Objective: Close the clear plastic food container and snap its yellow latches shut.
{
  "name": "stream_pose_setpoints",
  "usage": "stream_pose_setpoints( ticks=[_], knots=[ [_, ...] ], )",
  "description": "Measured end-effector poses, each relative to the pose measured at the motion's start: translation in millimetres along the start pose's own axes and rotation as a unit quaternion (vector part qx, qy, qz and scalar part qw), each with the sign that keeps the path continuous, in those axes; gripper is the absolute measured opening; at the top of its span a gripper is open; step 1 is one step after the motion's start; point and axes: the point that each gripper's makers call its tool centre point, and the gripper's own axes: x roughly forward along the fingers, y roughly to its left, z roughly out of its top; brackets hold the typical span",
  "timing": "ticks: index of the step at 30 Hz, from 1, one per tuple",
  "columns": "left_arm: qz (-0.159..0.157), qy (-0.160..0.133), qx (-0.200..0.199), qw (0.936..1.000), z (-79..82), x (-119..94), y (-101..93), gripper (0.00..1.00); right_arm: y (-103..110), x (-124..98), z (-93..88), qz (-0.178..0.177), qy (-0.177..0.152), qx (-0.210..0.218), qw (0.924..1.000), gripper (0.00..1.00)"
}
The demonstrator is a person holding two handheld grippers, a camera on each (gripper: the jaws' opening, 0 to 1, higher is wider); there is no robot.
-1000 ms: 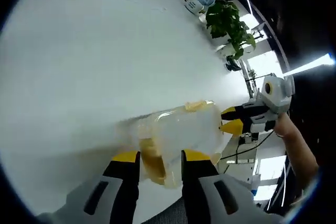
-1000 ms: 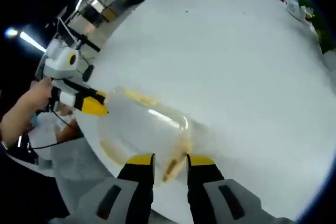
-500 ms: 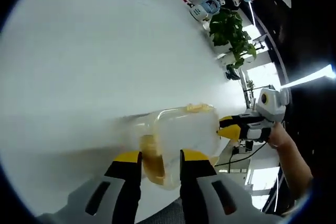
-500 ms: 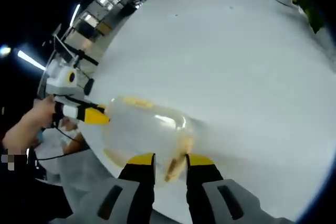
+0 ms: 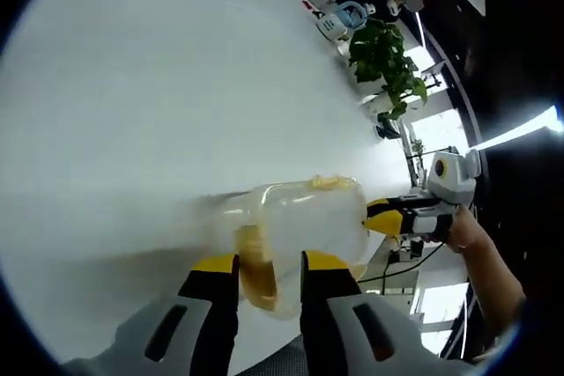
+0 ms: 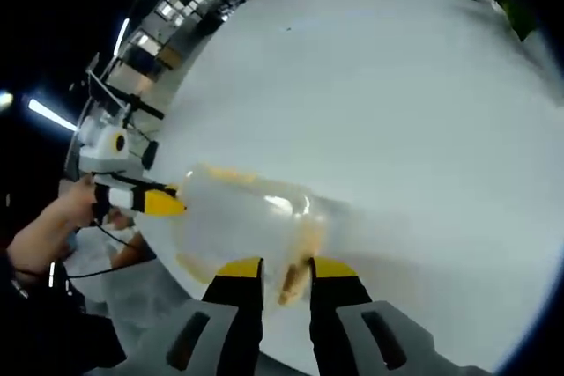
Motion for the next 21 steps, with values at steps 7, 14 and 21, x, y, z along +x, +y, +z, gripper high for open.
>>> stream_pose_setpoints(
  ticks=[7,14,21],
  knots=[
    [0.008,-0.004,0.012,0.9999,-0.1,-0.7,-1.9,0.23,0.5,0.9,0.8,0.004,0.010,-0.010,0.9999,0.15],
    [-0.012,-0.022,-0.021,0.9995,1.7,3.9,-3.7,0.24,0.1,0.6,0.2,0.013,0.001,0.012,0.9998,0.14],
    [0.013,0.001,-0.018,0.9998,0.9,5.6,-4.2,0.24,2.7,-0.4,1.9,0.004,0.015,0.015,0.9998,0.13]
  ],
)
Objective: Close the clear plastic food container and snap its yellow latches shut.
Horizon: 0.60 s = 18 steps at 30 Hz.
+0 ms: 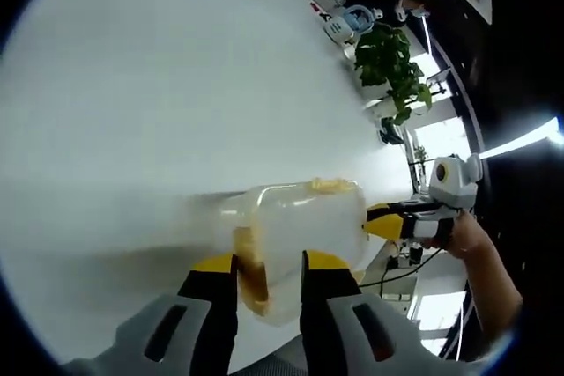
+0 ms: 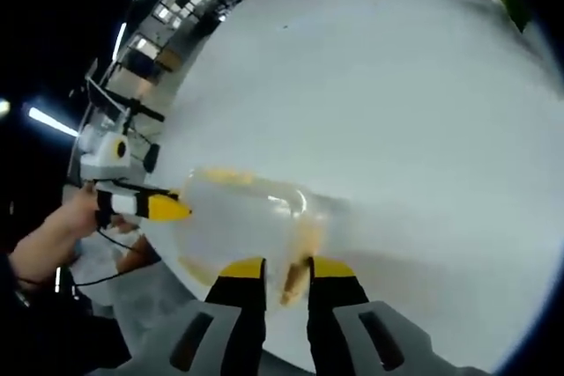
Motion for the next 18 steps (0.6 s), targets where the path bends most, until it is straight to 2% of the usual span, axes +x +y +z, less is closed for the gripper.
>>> stream_pose_setpoints(
  ticks=[7,13,16,18],
  knots=[
    [0.003,0.008,0.005,1.0000,-0.7,1.1,-0.3,0.24,-1.9,1.6,-0.3,-0.003,0.020,-0.004,0.9998,0.13],
    [-0.002,-0.013,0.002,0.9999,-3.1,-1.3,-0.9,0.27,-2.6,-0.7,-4.5,-0.006,0.018,-0.015,0.9997,0.18],
    [-0.008,0.002,0.004,1.0000,-2.8,-1.5,-0.5,0.29,-4.1,1.0,-7.4,0.009,0.022,0.002,0.9997,0.20],
    [-0.010,0.019,-0.013,0.9997,-4.5,-3.2,1.0,0.29,-1.1,1.9,-8.9,0.022,0.019,0.002,0.9996,0.21]
  ],
)
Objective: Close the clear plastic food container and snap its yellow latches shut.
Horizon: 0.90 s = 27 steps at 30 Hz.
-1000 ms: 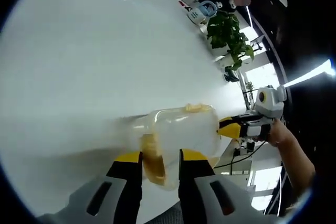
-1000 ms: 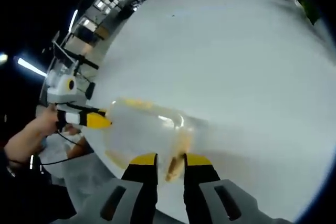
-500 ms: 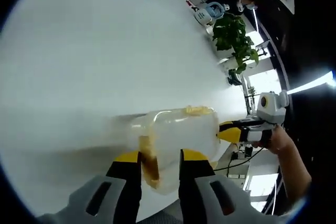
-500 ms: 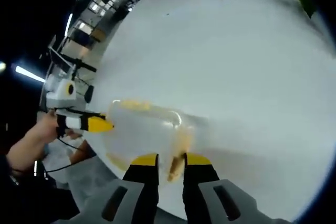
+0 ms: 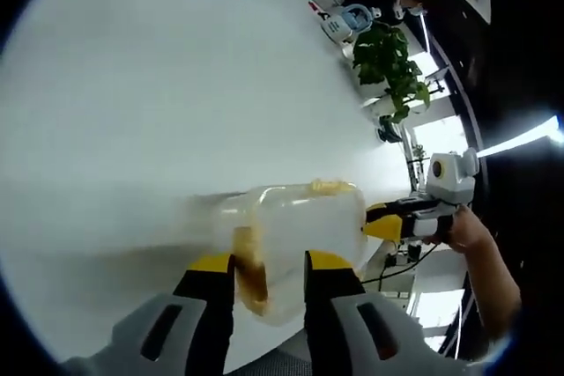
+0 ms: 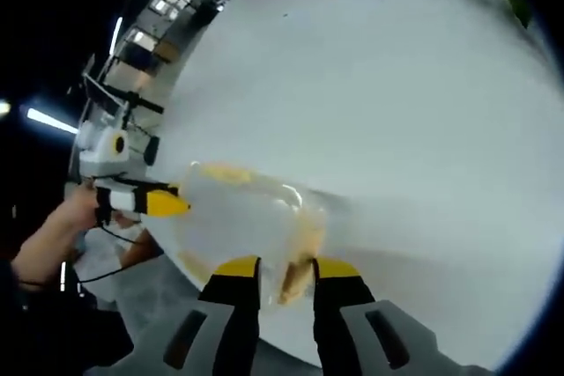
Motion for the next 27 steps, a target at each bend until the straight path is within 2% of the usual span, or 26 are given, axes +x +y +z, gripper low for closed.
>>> stream_pose_setpoints(
  ticks=[2,6,7,8,11,14,16,18,20,21,22,27],
  knots=[
    [0.004,0.005,0.009,0.9999,-1.1,-0.8,-0.9,0.30,-0.8,1.8,0.5,0.007,0.000,0.004,1.0000,0.22],
    [0.008,0.012,-0.005,0.9999,-5.4,2.8,0.7,0.36,4.7,7.4,-0.4,0.028,-0.006,0.015,0.9995,0.25],
    [0.010,0.013,-0.007,0.9998,-7.3,3.5,1.0,0.39,7.3,8.0,0.4,0.030,-0.006,-0.004,0.9995,0.24],
    [0.011,0.014,-0.009,0.9998,-7.3,4.0,1.9,0.39,8.4,8.3,0.4,0.028,-0.006,-0.003,0.9996,0.24],
    [0.012,0.013,0.004,0.9998,-5.6,2.7,1.0,0.37,8.4,7.3,1.0,0.027,-0.004,-0.005,0.9996,0.21],
    [0.022,0.014,0.015,0.9995,-4.1,1.7,-0.5,0.33,5.9,7.3,1.7,0.040,-0.014,0.029,0.9987,0.20],
    [0.027,0.008,0.010,0.9995,-3.4,1.0,0.8,0.32,5.6,9.2,2.6,0.049,-0.023,0.038,0.9978,0.19],
    [0.028,0.006,0.009,0.9995,-4.3,0.3,0.1,0.32,6.3,9.3,2.9,0.041,-0.022,0.020,0.9987,0.18],
    [0.028,0.007,0.000,0.9996,-3.1,1.2,1.6,0.31,8.5,8.6,2.1,0.048,-0.014,0.025,0.9984,0.17],
    [0.031,0.010,-0.003,0.9995,-3.2,2.1,1.9,0.31,10.6,12.2,-3.2,0.064,0.003,0.063,0.9960,0.15],
    [0.032,0.012,0.000,0.9994,-3.0,1.6,1.2,0.31,4.1,13.0,-5.2,0.065,0.011,0.031,0.9974,0.15],
    [0.029,0.009,-0.019,0.9994,-4.1,2.1,2.3,0.30,2.6,15.2,-3.2,0.075,0.005,0.055,0.9956,0.15]
  ],
)
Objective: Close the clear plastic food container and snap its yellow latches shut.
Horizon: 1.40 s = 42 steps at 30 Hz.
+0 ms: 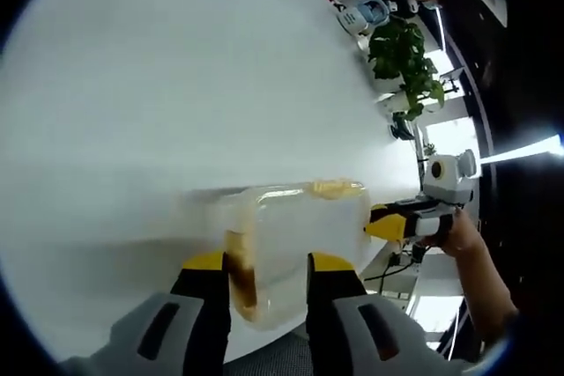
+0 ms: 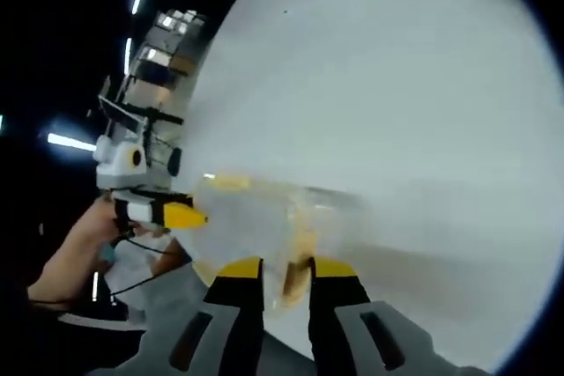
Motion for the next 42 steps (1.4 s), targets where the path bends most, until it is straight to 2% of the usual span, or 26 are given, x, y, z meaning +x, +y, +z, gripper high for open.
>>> stream_pose_setpoints(
  ticks=[1,2,6,7,14,16,21,29,30,31,33,34,36,39,42],
  knots=[
    [-0.001,-0.001,-0.003,1.0000,-0.9,-0.3,-0.8,0.30,-0.4,0.6,-0.5,0.005,-0.004,0.002,1.0000,0.15],
    [-0.007,-0.012,-0.024,0.9996,-0.2,-0.3,-0.9,0.29,1.8,-1.2,-0.5,0.009,-0.007,0.002,0.9999,0.15],
    [-0.014,-0.018,-0.029,0.9993,2.1,-0.4,3.2,0.27,5.3,-0.2,2.9,0.007,0.001,-0.006,1.0000,0.15],
    [-0.009,-0.016,-0.019,0.9997,1.9,-0.2,1.1,0.28,5.1,0.9,3.9,0.004,0.006,-0.013,0.9999,0.16],
    [-0.008,-0.023,-0.013,0.9996,0.2,-2.1,-0.1,0.33,6.9,-1.4,7.2,-0.010,0.022,-0.033,0.9992,0.19],
    [-0.001,-0.019,-0.008,0.9998,-0.6,-2.9,-3.3,0.34,6.7,-2.4,6.7,-0.010,0.024,-0.027,0.9993,0.19],
    [0.006,-0.009,-0.009,0.9999,4.2,-2.3,2.6,0.35,5.4,-2.8,8.5,-0.006,0.022,-0.019,0.9996,0.21],
    [0.009,-0.011,-0.002,0.9999,3.5,-3.9,1.4,0.35,6.3,-3.1,8.5,-0.011,0.012,-0.041,0.9990,0.22],
    [0.007,-0.009,-0.007,0.9999,1.8,-2.2,1.6,0.37,7.1,-2.8,6.5,-0.008,0.016,-0.041,0.9990,0.22],
    [0.005,0.006,-0.014,0.9999,-5.7,-0.4,0.1,0.40,7.9,-2.2,5.6,-0.005,0.020,-0.041,0.9989,0.22],
    [0.007,0.045,-0.006,0.9990,-24.0,7.2,-1.7,0.49,7.3,0.3,6.2,-0.003,0.020,-0.038,0.9990,0.22],
    [0.007,0.031,-0.007,0.9995,-20.2,9.7,-4.1,0.50,9.2,0.3,4.9,-0.006,0.021,-0.041,0.9989,0.21],
    [0.013,0.002,0.017,0.9998,-10.3,5.8,-4.8,0.46,9.4,-1.4,5.5,-0.013,0.020,-0.047,0.9986,0.21],
    [0.012,0.012,0.003,0.9999,-6.9,-4.1,-1.1,0.36,6.3,-2.6,5.7,-0.010,0.018,-0.037,0.9991,0.21],
    [-0.005,0.013,-0.030,0.9994,-7.9,-3.9,0.3,0.32,7.9,-2.0,3.7,-0.009,0.016,-0.036,0.9992,0.21]
  ],
)
